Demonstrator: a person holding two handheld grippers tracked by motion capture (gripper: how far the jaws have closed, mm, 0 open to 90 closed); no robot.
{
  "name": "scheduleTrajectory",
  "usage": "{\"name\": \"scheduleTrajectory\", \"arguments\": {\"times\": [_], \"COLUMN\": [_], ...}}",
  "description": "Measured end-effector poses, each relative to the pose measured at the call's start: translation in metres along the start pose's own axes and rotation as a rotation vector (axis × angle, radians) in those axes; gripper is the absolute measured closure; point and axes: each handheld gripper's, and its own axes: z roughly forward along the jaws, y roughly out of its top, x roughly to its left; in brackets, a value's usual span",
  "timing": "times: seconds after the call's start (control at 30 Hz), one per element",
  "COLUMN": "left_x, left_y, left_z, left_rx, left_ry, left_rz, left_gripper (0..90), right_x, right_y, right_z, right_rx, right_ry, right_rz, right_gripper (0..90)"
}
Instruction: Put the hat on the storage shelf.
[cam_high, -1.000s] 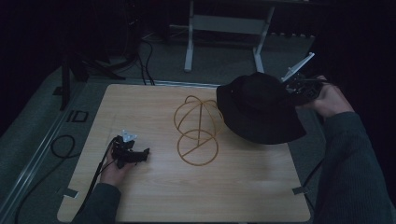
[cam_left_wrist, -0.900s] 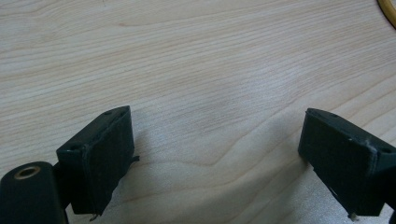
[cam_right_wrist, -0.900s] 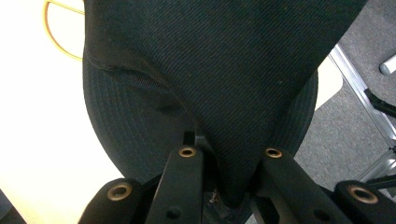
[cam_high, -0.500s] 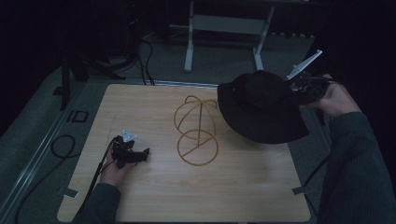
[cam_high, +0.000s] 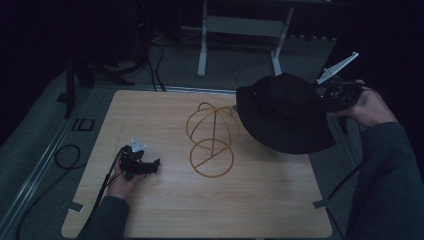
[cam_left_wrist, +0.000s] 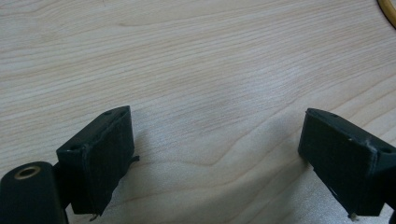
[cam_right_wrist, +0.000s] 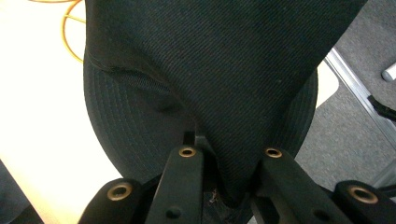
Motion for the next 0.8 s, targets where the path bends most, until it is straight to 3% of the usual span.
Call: {"name": "scheduleTrajectory", "arguments": {"times": [0.8], "left_x": [0.0], "left_y": [0.0], "left_z": [0.0], "left_rx": [0.0], "left_ry": [0.0], "left_rz": [0.0], "left_gripper": [10.7], "right_x": [0.004], "right_y": [-0.001], "right_z": [-0.013], "right_rx": [-0.053], "right_ry": [0.025], "right_rz": [-0.026], "right_gripper": [85.6]}}
